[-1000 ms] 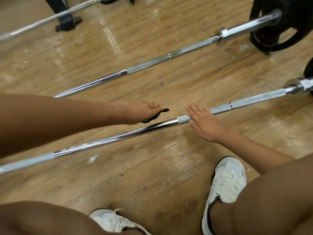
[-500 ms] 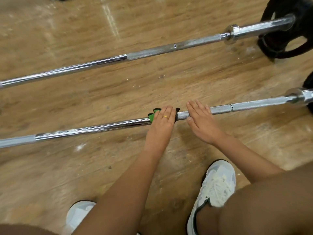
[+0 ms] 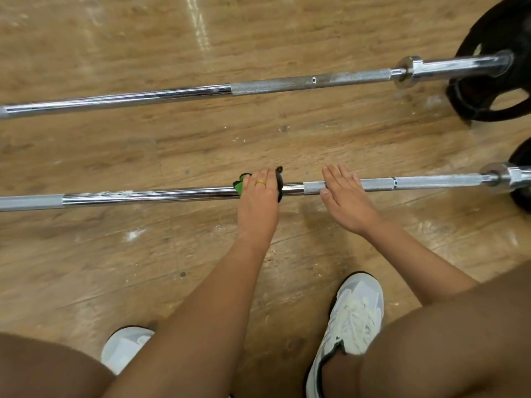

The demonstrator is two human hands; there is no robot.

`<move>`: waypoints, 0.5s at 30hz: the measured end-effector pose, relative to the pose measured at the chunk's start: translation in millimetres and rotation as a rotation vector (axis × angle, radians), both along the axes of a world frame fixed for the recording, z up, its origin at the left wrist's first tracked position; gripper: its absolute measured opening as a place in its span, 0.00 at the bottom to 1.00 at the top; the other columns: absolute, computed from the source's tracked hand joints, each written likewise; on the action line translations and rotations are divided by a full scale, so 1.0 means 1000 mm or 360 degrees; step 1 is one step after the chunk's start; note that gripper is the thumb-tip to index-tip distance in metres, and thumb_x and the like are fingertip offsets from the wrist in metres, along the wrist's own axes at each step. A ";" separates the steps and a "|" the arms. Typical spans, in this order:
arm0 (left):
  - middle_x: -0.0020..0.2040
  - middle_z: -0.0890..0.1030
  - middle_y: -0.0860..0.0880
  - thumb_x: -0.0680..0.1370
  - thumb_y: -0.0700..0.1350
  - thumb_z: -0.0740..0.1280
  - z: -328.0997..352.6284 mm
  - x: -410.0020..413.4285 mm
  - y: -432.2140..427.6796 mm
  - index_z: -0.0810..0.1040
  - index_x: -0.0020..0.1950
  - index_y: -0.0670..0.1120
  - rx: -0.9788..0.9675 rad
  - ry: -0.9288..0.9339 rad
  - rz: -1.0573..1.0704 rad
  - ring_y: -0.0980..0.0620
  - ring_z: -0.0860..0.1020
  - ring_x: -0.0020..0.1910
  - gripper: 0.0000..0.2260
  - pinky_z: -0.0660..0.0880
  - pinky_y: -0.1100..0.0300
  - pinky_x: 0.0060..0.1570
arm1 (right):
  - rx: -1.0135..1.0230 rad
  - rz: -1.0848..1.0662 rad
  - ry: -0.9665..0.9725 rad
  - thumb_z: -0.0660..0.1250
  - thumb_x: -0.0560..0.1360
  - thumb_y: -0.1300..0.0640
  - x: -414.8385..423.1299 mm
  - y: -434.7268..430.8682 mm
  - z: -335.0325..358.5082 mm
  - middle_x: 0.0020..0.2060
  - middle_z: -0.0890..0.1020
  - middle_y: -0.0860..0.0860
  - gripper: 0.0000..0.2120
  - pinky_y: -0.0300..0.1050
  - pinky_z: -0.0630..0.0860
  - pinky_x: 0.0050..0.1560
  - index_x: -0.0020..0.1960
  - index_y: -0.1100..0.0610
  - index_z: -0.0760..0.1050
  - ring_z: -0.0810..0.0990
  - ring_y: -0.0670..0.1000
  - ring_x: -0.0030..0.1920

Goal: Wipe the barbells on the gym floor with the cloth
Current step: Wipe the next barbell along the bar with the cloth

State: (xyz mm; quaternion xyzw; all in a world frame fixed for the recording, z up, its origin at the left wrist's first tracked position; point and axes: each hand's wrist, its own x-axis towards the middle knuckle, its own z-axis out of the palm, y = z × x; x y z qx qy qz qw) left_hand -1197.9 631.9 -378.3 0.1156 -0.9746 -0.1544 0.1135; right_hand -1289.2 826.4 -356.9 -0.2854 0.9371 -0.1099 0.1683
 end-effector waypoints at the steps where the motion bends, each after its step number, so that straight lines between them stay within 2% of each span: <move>1: 0.64 0.78 0.40 0.77 0.34 0.62 0.001 -0.002 0.003 0.74 0.68 0.38 0.0039 0.0001 0.0066 0.40 0.74 0.65 0.19 0.66 0.46 0.69 | -0.0001 -0.0002 0.0007 0.46 0.86 0.49 -0.001 -0.001 0.000 0.82 0.48 0.50 0.27 0.46 0.34 0.76 0.82 0.56 0.46 0.40 0.50 0.81; 7: 0.72 0.73 0.41 0.78 0.33 0.61 -0.003 -0.003 0.019 0.69 0.75 0.38 -0.0001 0.0064 -0.0147 0.41 0.67 0.75 0.24 0.58 0.45 0.76 | -0.0020 0.0016 0.0034 0.47 0.86 0.50 -0.008 -0.004 0.000 0.82 0.47 0.50 0.27 0.45 0.33 0.76 0.82 0.56 0.46 0.38 0.49 0.81; 11: 0.70 0.75 0.41 0.77 0.31 0.63 -0.013 -0.011 0.009 0.71 0.73 0.38 0.0006 0.0133 -0.0157 0.41 0.70 0.73 0.24 0.55 0.46 0.76 | -0.0047 0.0005 0.0094 0.48 0.86 0.49 -0.012 -0.009 -0.003 0.82 0.47 0.49 0.28 0.43 0.31 0.75 0.82 0.56 0.47 0.38 0.49 0.80; 15: 0.68 0.77 0.40 0.77 0.33 0.57 -0.018 -0.021 0.008 0.72 0.71 0.37 0.0053 0.0194 -0.0133 0.40 0.71 0.71 0.22 0.55 0.44 0.74 | -0.0034 0.0024 0.0097 0.45 0.85 0.45 -0.019 -0.011 -0.004 0.82 0.47 0.49 0.29 0.42 0.29 0.74 0.82 0.56 0.46 0.37 0.48 0.80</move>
